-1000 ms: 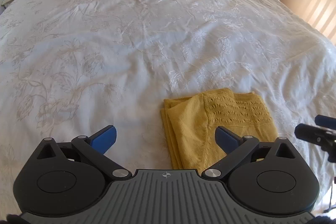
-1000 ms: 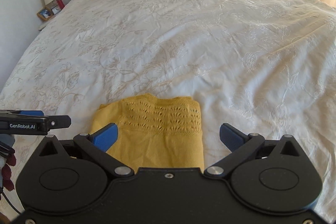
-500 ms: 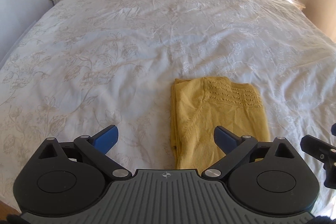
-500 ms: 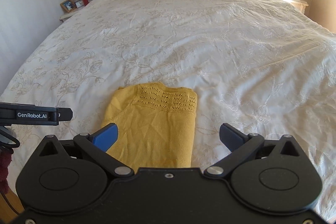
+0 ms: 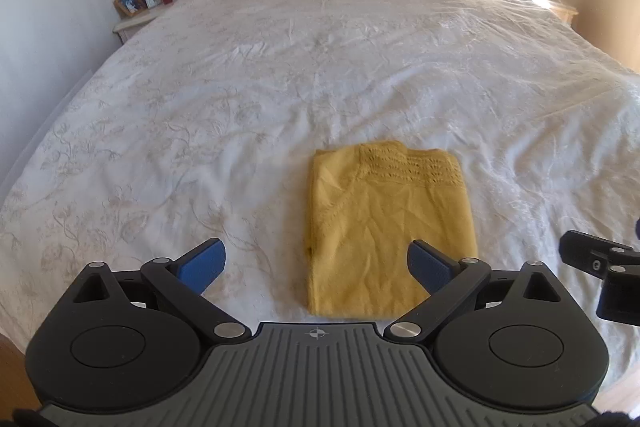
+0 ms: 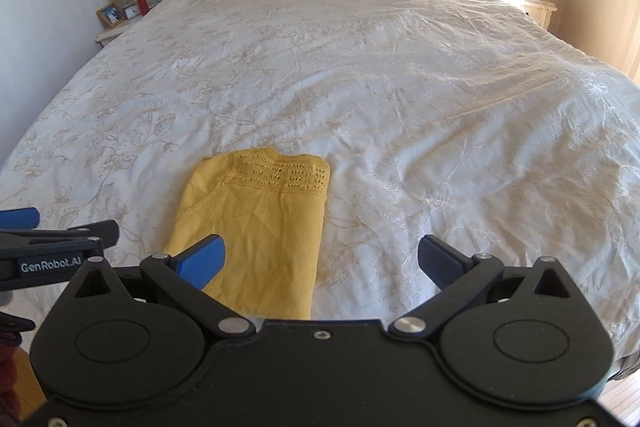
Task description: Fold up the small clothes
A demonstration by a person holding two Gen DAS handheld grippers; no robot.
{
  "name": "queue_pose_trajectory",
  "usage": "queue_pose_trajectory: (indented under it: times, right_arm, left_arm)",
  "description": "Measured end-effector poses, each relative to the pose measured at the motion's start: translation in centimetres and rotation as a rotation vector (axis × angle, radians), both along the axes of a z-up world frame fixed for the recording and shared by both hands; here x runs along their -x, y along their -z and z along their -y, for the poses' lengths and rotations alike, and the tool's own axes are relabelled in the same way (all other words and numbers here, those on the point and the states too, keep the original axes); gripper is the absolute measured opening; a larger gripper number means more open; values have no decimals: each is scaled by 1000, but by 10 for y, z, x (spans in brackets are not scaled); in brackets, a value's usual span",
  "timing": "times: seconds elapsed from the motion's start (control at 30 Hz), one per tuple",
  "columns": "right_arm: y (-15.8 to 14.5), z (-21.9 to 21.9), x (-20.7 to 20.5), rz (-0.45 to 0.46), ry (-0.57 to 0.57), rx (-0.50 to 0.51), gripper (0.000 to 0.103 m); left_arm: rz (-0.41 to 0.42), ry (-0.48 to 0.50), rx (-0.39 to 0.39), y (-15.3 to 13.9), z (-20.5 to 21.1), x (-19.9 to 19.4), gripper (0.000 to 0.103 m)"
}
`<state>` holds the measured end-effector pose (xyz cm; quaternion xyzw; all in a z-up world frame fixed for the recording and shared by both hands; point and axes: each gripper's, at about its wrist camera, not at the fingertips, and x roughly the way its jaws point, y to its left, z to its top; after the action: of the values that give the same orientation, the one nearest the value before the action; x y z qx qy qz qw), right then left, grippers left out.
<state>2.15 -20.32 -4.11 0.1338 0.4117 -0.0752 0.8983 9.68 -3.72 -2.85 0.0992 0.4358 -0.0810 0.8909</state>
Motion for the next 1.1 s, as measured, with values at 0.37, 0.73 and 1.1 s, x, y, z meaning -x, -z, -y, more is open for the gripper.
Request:
queue_pose_trajectory:
  times: [0.37, 0.73, 1.1]
  right_arm:
    - [3, -2, 25, -22, 0, -45, 102]
    - [2, -12, 39, -16, -10, -35, 102]
    - [0, -15, 43, -10, -6, -49, 102]
  left_arm:
    - [-78, -32, 10, 7, -3, 29, 99]
    - [-84, -55, -17, 4, -18, 39, 99]
    - [-118, -48, -18, 5, -27, 45, 99]
